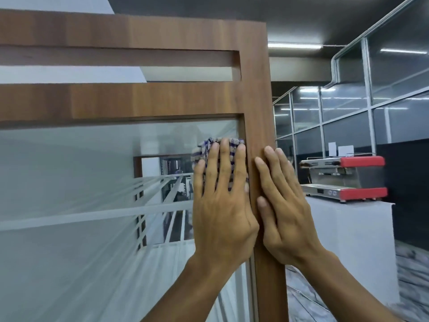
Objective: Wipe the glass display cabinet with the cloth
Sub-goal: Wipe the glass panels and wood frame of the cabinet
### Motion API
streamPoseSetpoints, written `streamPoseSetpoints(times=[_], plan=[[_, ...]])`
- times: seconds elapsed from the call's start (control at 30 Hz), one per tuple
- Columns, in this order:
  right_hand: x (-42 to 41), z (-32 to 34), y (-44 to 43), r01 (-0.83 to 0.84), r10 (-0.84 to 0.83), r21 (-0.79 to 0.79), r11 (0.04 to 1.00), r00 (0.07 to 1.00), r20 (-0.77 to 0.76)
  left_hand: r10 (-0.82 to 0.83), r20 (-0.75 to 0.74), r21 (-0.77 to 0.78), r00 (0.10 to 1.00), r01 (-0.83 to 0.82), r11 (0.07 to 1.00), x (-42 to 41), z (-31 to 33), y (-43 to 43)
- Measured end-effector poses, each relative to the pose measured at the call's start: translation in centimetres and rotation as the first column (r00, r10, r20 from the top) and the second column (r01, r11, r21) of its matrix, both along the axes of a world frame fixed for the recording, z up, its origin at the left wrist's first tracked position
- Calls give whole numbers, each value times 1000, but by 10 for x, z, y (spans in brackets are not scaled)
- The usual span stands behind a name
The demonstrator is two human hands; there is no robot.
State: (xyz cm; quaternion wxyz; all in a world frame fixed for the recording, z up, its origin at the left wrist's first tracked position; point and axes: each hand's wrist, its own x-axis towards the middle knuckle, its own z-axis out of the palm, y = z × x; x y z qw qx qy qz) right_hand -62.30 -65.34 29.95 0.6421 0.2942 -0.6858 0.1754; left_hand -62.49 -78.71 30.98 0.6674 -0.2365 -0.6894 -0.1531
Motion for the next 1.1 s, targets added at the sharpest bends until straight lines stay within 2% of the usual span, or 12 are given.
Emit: streamPoseSetpoints(times=[0.1, 0.2, 0.23, 0.3, 0.37, 0.43, 0.5, 0.7, 0.83, 0.9, 1.0, 1.1], plan=[[-3, 4, 3, -243, 245, -39, 969, 968, 47, -231, -8, 162, 973, 229, 960, 7, 7, 22], [-9, 10, 12, -430, 436, -96, 898, 898, 54, -336, -95, 165, 937, 348, 923, 12, 9, 35], [-12, 13, 16, -471, 477, -92, 877, 876, 63, -303, -110, 144, 947, 317, 937, 11, 9, 35], [-19, 19, 23, -535, 537, -47, 844, 840, 75, -121, -87, 146, 989, 133, 980, 7, 9, 34], [-29, 22, 29, -578, 576, 5, 816, 815, 69, 20, -19, 232, 1000, -15, 973, 6, 8, 37], [-39, 26, 30, -655, 652, 20, 755, 755, 70, 22, -12, 305, 1000, -17, 952, 10, 8, 47], [-48, 30, 28, -747, 745, -12, 664, 661, 88, -1, -42, 304, 999, 14, 953, 15, 10, 59], [-56, 37, 12, -869, 877, -120, 480, 471, 96, 136, 22, 306, 990, -136, 942, 23, 19, 73], [-59, 38, 8, -899, 909, -137, 416, 406, 91, 234, 5, 214, 972, -230, 949, 27, 13, 79], [-63, 39, 8, -912, 921, -135, 387, 378, 87, 288, 43, 203, 957, -291, 935, 26, 13, 80], [-70, 41, 11, -926, 932, -115, 360, 350, 93, 290, 91, 313, 953, -304, 900, 23, 17, 90], [-84, 43, 15, -943, 944, -82, 322, 314, 97, 322, 50, 421, 945, -312, 852, 17, 17, 105]])
